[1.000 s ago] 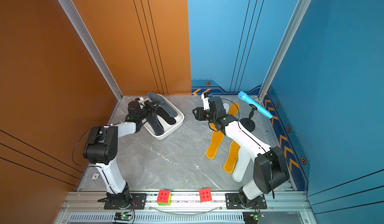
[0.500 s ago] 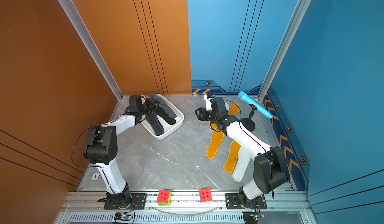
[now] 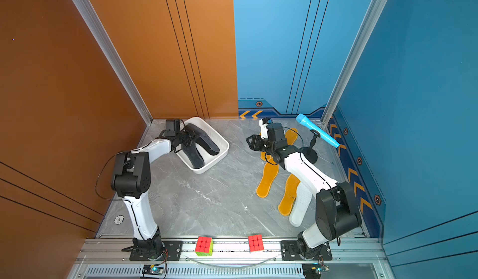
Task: Put the insoles into the storage box
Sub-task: Place the insole in the storage box.
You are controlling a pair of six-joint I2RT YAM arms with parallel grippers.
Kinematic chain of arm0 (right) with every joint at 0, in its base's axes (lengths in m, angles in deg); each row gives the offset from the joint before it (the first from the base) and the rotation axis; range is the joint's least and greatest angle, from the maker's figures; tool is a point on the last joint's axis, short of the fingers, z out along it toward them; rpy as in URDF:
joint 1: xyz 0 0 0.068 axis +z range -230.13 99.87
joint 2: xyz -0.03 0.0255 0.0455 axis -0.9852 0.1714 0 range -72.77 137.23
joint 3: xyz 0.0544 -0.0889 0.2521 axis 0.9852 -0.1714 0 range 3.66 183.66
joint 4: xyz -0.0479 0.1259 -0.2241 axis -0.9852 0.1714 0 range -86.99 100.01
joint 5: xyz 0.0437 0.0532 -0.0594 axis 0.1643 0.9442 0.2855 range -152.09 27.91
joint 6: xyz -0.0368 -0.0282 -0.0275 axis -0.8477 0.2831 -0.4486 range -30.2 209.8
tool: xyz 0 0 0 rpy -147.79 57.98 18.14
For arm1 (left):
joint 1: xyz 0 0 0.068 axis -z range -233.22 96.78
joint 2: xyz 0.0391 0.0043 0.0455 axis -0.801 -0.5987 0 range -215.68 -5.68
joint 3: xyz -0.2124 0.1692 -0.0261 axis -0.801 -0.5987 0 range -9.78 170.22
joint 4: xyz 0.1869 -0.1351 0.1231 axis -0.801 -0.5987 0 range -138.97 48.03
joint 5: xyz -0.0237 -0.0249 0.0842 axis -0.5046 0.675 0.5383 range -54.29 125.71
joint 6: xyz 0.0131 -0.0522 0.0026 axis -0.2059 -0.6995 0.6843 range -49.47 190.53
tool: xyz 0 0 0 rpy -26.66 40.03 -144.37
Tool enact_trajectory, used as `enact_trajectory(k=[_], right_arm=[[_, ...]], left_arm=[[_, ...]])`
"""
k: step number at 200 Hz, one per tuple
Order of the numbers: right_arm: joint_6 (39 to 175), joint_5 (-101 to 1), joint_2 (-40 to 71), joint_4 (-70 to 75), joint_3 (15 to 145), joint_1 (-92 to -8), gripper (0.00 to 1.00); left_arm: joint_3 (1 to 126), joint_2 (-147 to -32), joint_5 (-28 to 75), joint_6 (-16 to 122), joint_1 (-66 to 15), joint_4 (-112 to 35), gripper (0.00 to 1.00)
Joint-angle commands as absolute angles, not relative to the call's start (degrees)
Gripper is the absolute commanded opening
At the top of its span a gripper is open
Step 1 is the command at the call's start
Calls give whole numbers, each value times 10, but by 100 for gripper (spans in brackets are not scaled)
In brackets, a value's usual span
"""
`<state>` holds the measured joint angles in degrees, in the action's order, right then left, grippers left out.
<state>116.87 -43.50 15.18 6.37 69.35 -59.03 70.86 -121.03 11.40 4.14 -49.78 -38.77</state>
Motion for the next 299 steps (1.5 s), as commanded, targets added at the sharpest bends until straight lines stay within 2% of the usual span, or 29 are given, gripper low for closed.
enact_trajectory(k=[1, 240, 257, 281, 299], right_arm=[[1177, -419, 141, 41, 686, -595, 51], [1198, -392, 151, 6, 657, -619, 51], [1199, -391, 153, 6, 657, -620, 51], [1203, -386, 157, 1, 656, -621, 51], [1205, -385, 158, 1, 657, -621, 51]], left_arm=[[733, -1227, 128, 61, -491, -422, 0], [801, -1315, 125, 56, -495, -448, 1], [799, -1314, 126, 58, -497, -449, 9], [798, -1316, 125, 58, -497, -450, 15], [796, -1315, 124, 58, -497, -450, 25]])
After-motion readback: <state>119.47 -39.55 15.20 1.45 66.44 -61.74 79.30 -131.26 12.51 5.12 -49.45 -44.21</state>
